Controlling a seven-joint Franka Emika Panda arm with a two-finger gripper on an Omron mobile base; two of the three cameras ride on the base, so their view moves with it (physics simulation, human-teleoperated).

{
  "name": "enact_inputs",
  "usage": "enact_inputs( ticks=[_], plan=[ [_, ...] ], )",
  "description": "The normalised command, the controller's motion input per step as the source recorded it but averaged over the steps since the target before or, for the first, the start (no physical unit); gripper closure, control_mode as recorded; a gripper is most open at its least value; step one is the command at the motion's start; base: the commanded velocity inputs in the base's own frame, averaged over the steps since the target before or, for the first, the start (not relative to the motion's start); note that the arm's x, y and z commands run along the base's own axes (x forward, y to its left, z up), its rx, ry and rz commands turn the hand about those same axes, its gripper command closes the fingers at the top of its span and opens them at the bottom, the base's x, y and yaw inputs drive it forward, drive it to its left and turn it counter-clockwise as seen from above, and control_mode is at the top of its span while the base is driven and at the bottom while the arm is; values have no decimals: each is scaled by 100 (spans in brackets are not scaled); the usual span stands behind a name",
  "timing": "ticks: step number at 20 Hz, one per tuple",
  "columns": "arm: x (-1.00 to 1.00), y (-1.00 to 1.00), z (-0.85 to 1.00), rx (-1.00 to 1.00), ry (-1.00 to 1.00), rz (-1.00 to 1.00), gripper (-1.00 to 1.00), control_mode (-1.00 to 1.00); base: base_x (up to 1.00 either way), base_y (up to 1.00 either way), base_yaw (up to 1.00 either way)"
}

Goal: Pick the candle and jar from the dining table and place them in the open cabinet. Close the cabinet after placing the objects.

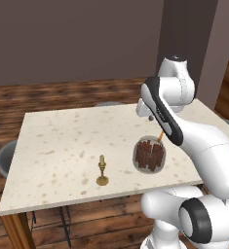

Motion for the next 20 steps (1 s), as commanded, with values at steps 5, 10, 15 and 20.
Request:
enact_inputs(
  ticks=[5,10,15,20],
  plan=[
    [-3,2,-2,0,0,0,-100,-100,0,0,0],
    [0,8,-31,0,11,0,-100,-100,0,0,0],
    [0,8,-33,0,9,0,-100,-100,0,0,0],
    [0,3,-9,0,1,0,-100,-100,0,0,0]
  ],
)
